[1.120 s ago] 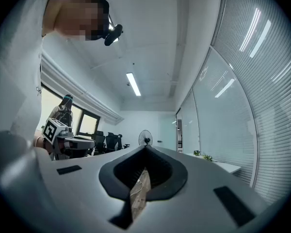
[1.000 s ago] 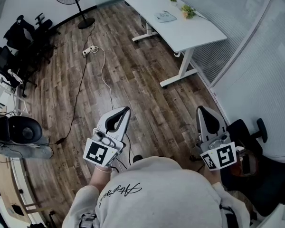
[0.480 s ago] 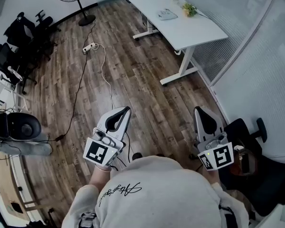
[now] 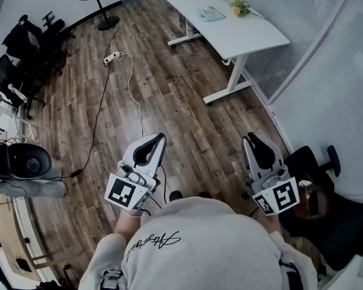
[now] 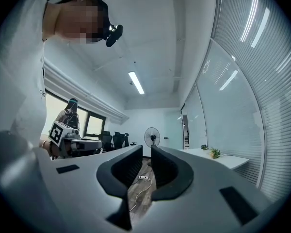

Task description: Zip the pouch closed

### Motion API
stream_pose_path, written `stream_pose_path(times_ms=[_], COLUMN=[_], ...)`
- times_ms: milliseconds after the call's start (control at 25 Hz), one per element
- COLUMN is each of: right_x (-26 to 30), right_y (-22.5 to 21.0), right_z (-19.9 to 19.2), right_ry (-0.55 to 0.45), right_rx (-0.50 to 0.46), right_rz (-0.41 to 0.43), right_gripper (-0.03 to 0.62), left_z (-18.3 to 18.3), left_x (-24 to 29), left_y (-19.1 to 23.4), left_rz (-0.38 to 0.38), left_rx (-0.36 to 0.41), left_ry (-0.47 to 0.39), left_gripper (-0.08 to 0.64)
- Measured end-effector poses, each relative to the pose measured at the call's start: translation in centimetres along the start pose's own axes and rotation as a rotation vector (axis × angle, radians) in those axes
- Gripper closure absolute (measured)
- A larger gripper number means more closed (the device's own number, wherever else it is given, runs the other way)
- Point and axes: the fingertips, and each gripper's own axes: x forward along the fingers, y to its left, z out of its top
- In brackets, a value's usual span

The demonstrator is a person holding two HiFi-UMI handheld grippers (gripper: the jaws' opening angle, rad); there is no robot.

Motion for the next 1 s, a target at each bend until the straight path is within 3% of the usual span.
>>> stream_pose_path(times_ms=[40, 200, 360, 560, 760, 1000], right_x=[0.0, 0.2, 0.3, 0.8, 1.6, 2.6], right_y=[0.2, 1.1, 1.4, 1.7, 2.2, 3.0], right_z=[-0.1, -0.2, -0.5, -1.2, -0.6, -0.4], right_ry=[0.006, 0.012, 0.006, 0.014, -0.013, -0.013], right_rx=[-0.007, -0.002, 0.032, 0.042, 0.063, 0.049], right_rz=[0.002, 0.005, -0.012, -0.054, -0.101, -0.135], right_gripper=[0.549, 0.504, 0.378, 0.262, 0.196, 0.186], left_z=[-0.1, 0.1, 0.3, 0.0, 0.4, 0.4], left_x=[0.0, -0.4, -1.1, -1.9, -2.9, -3.8], left_y=[0.0, 0.2, 0.5, 1.1, 2.4, 4.2], left_rz=[0.0, 0.001, 0.017, 0.024, 0.039, 0.038], left_rx=[-0.005, -0.025, -0.045, -0.035, -0.021, -0.02], left_ry=[0.002, -0.01, -0.034, -0.031, -0.043, -0.043], left_gripper=[0.552, 0.393, 0.343, 0.217, 0.176, 0.161])
